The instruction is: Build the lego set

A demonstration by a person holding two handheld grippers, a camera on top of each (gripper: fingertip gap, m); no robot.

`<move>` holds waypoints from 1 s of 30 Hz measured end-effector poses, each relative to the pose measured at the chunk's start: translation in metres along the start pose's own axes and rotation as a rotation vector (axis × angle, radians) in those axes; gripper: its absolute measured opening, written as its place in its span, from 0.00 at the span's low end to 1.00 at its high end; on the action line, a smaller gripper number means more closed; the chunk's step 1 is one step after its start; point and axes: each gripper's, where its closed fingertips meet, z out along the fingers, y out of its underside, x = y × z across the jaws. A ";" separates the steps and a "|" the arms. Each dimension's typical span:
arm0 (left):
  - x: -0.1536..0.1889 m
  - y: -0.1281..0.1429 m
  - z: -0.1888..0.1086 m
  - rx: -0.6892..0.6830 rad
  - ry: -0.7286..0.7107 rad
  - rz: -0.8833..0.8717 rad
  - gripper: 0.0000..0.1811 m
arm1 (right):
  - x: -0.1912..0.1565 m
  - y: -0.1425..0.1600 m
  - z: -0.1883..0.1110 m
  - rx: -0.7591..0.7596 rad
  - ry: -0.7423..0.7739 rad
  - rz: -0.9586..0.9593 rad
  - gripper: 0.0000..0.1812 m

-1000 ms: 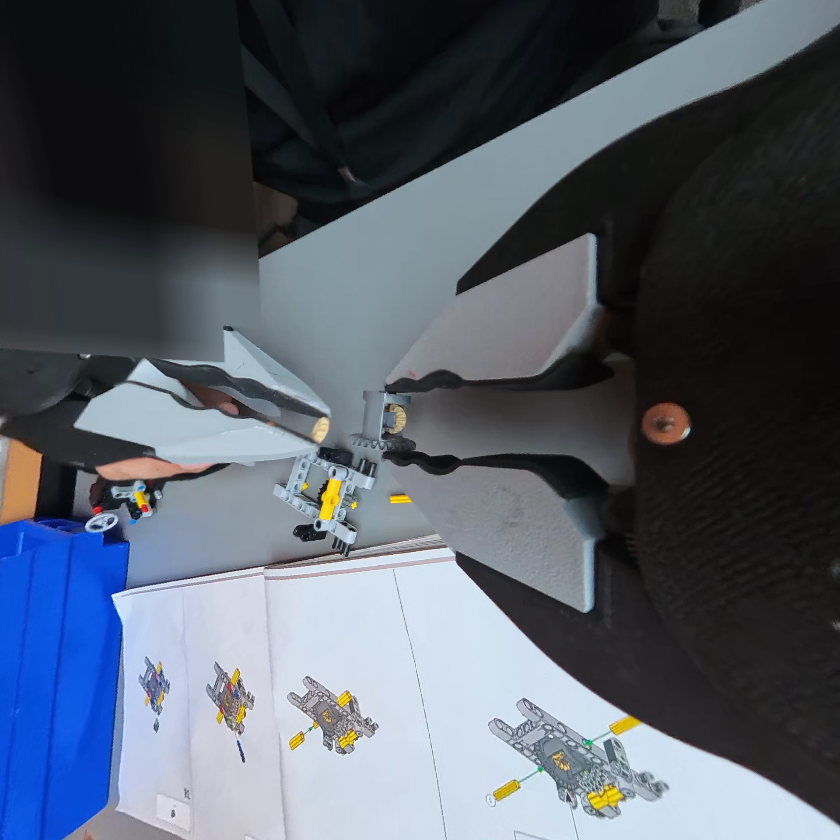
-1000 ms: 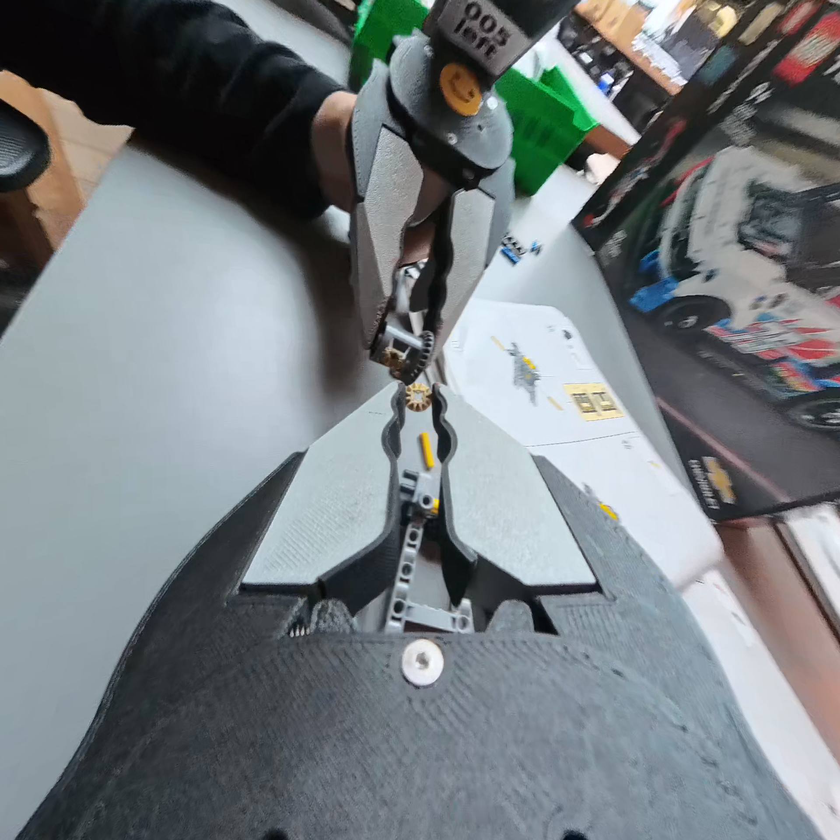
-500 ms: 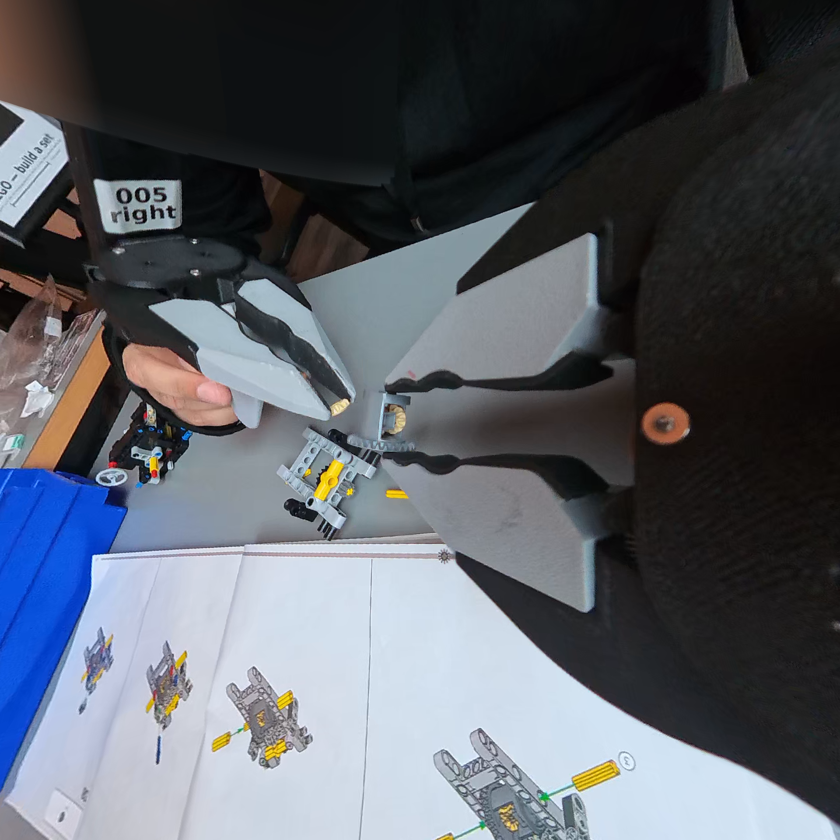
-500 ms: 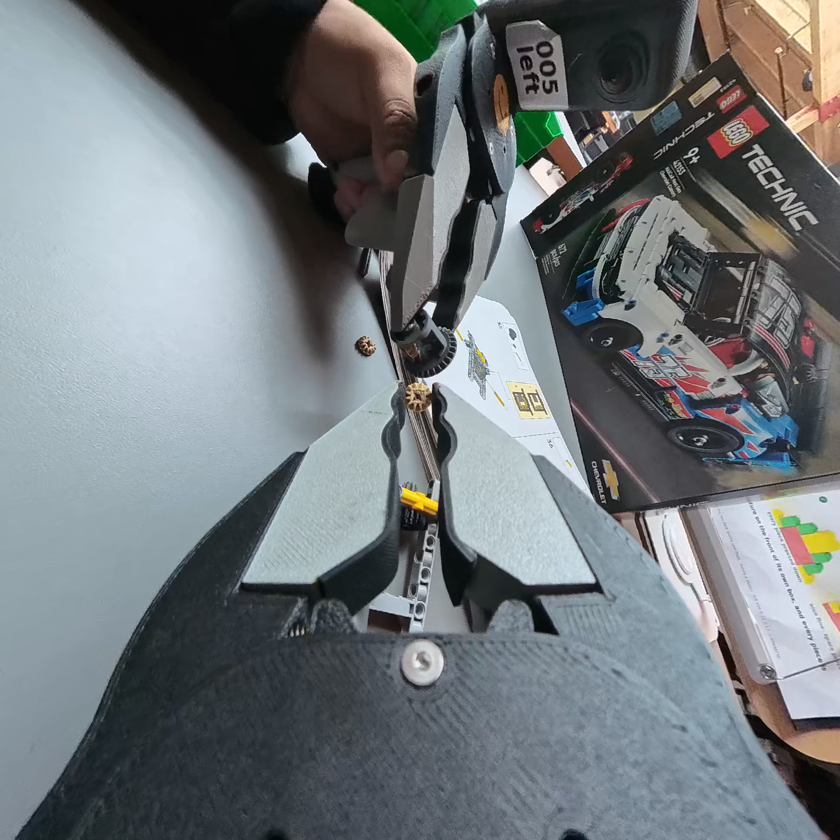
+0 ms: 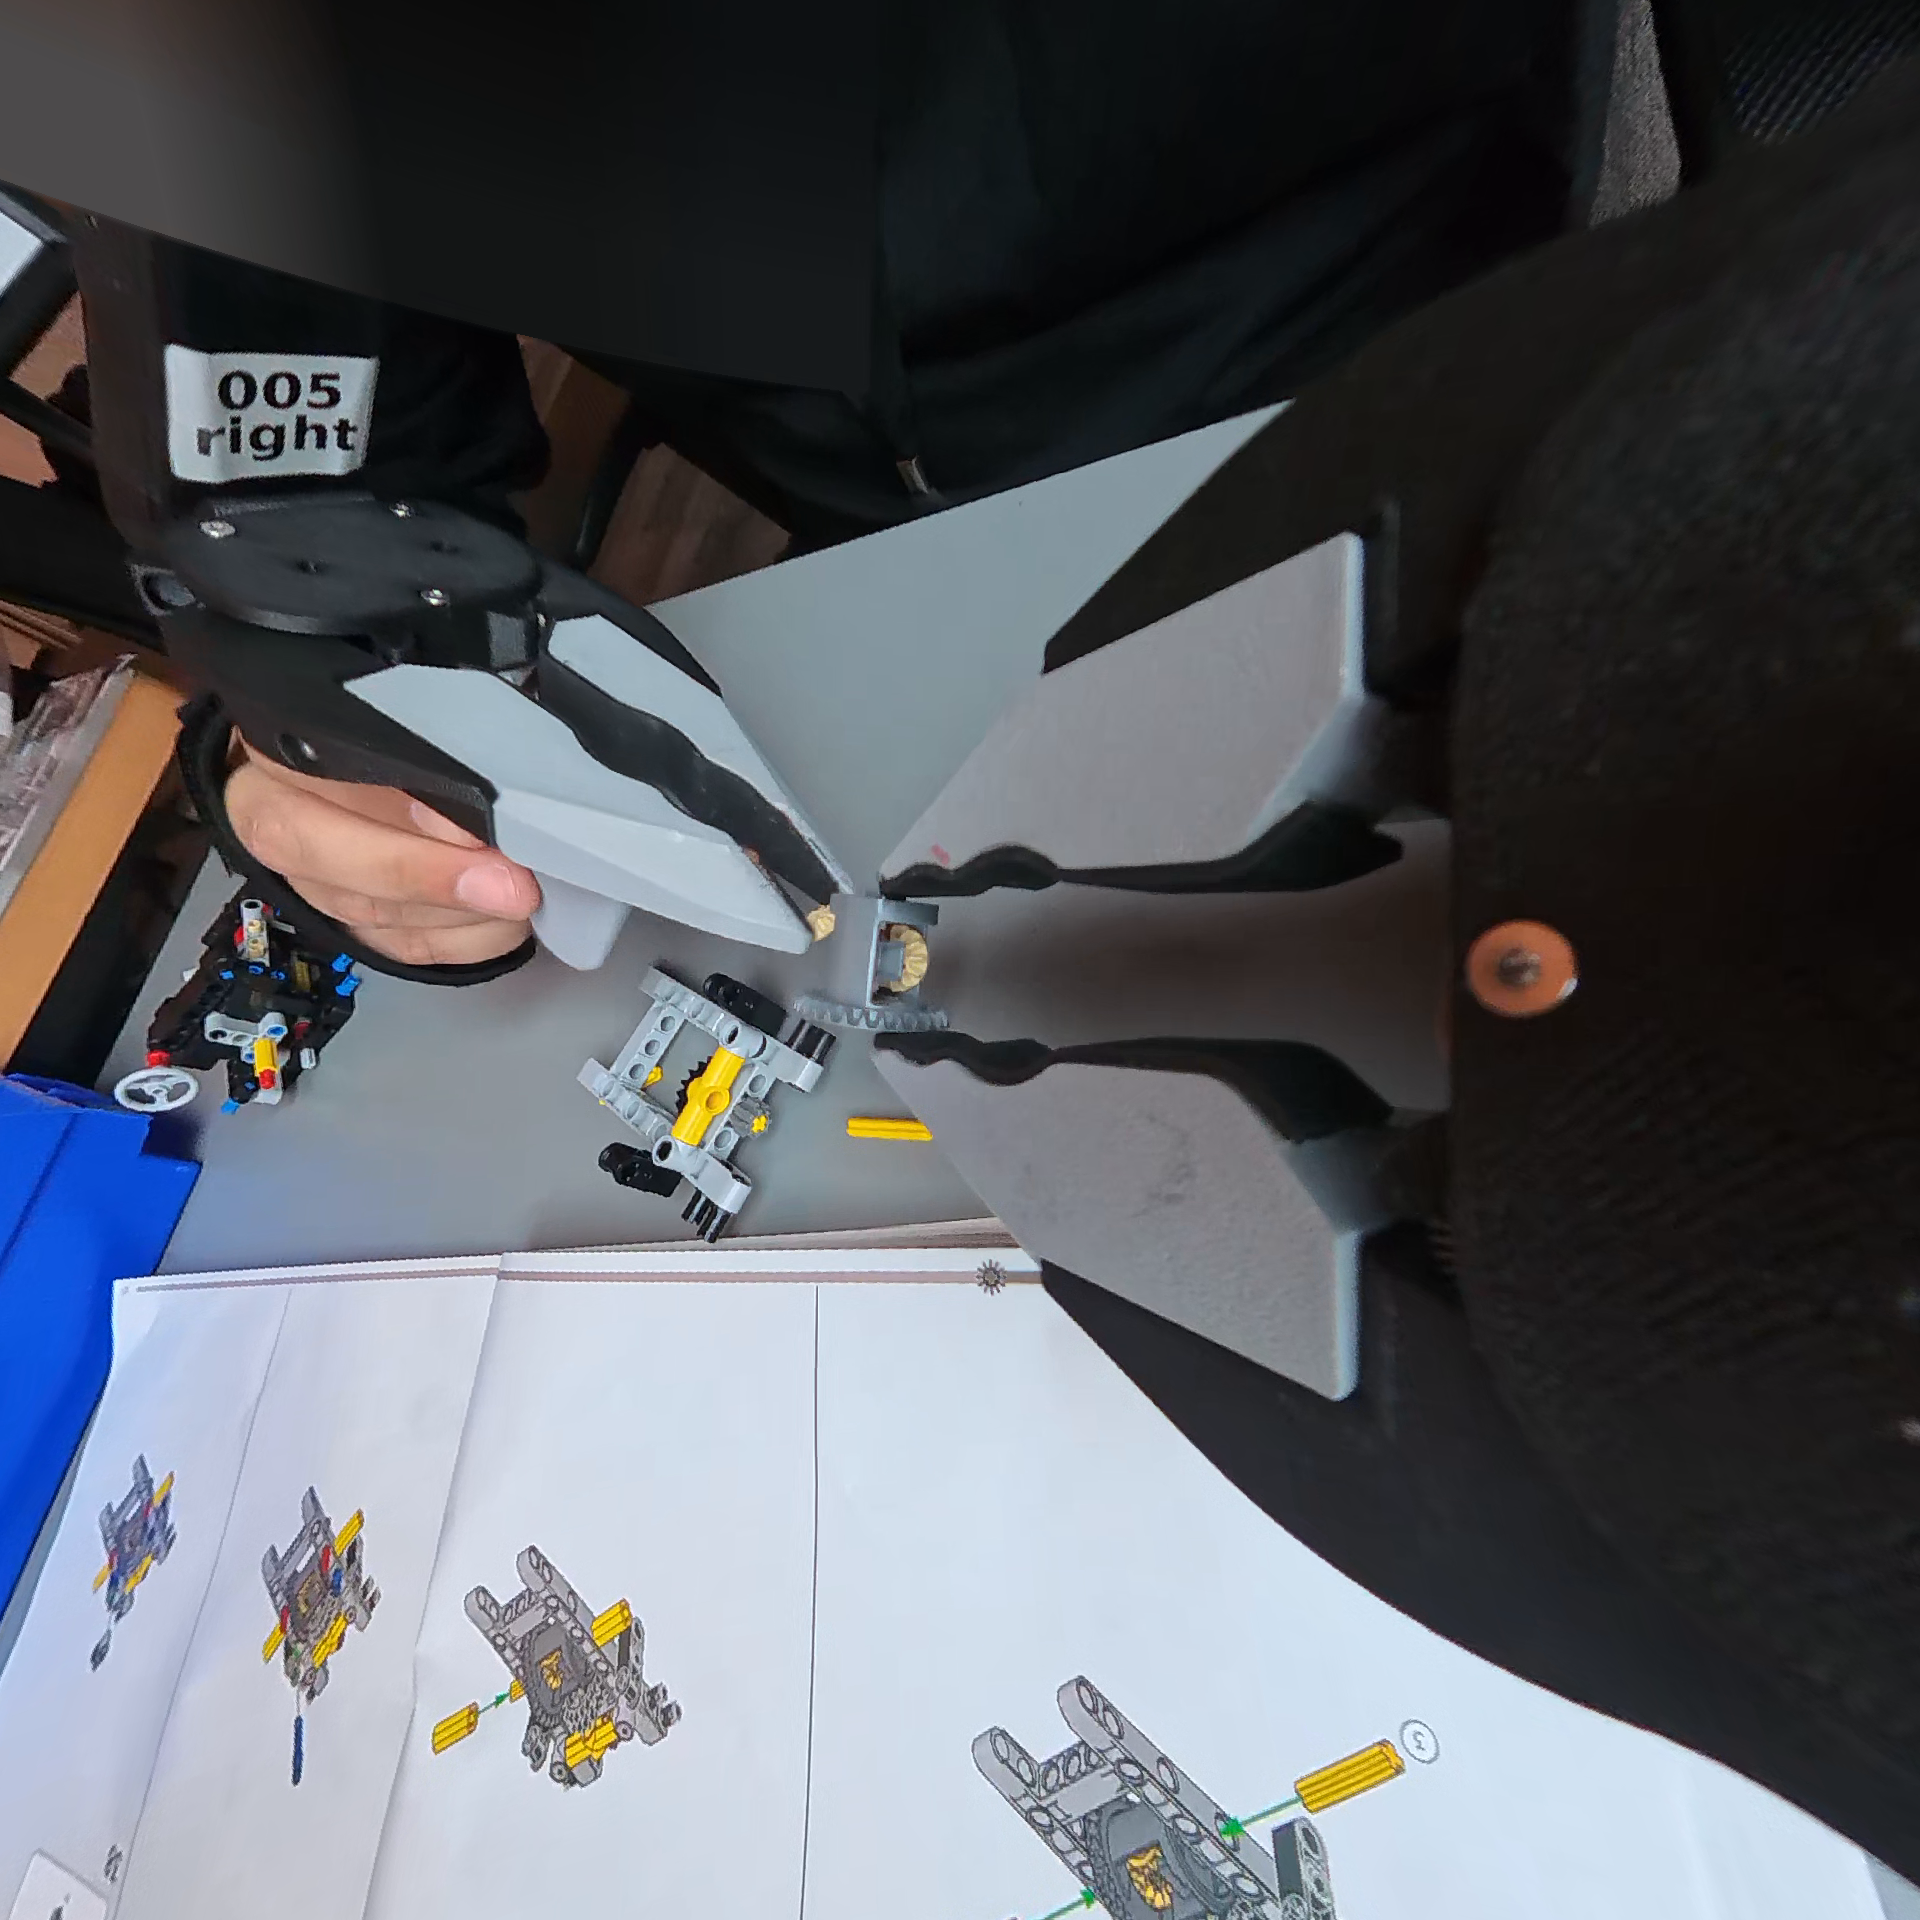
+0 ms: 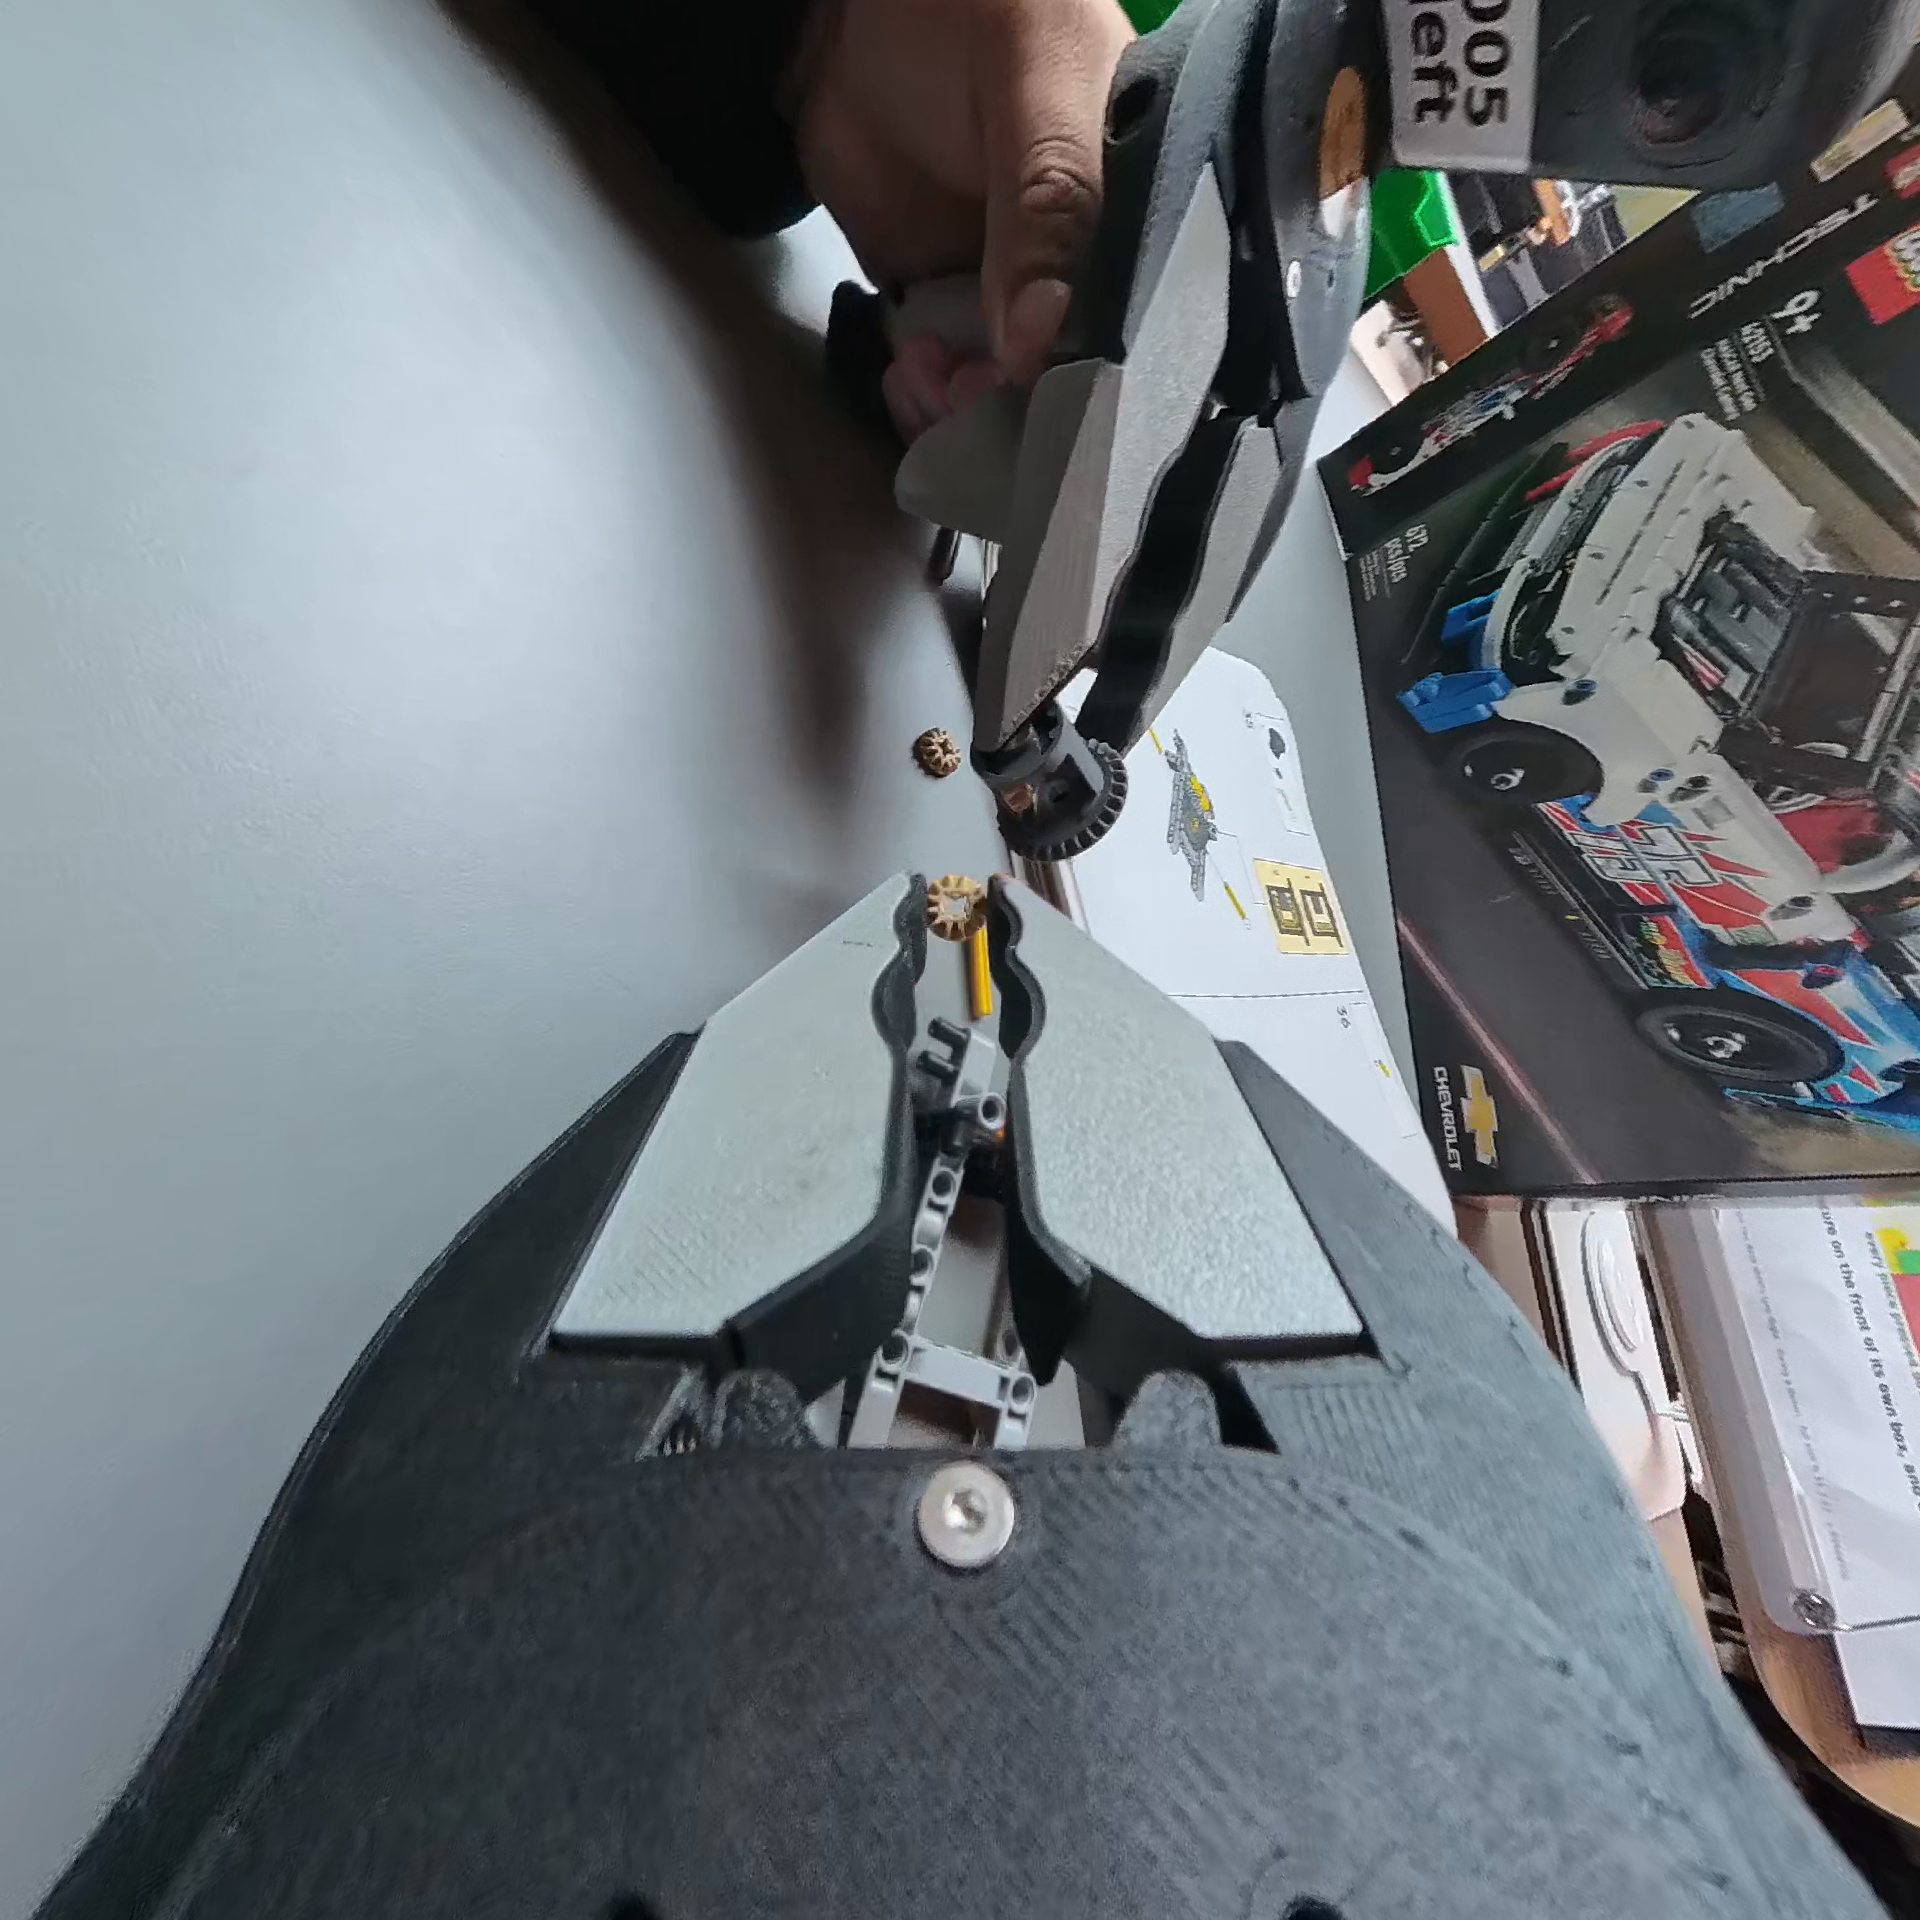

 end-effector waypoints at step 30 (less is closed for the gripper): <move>-0.006 0.001 -0.001 -0.010 -0.048 0.030 0.13 | -0.006 0.001 0.002 0.011 -0.055 0.051 0.04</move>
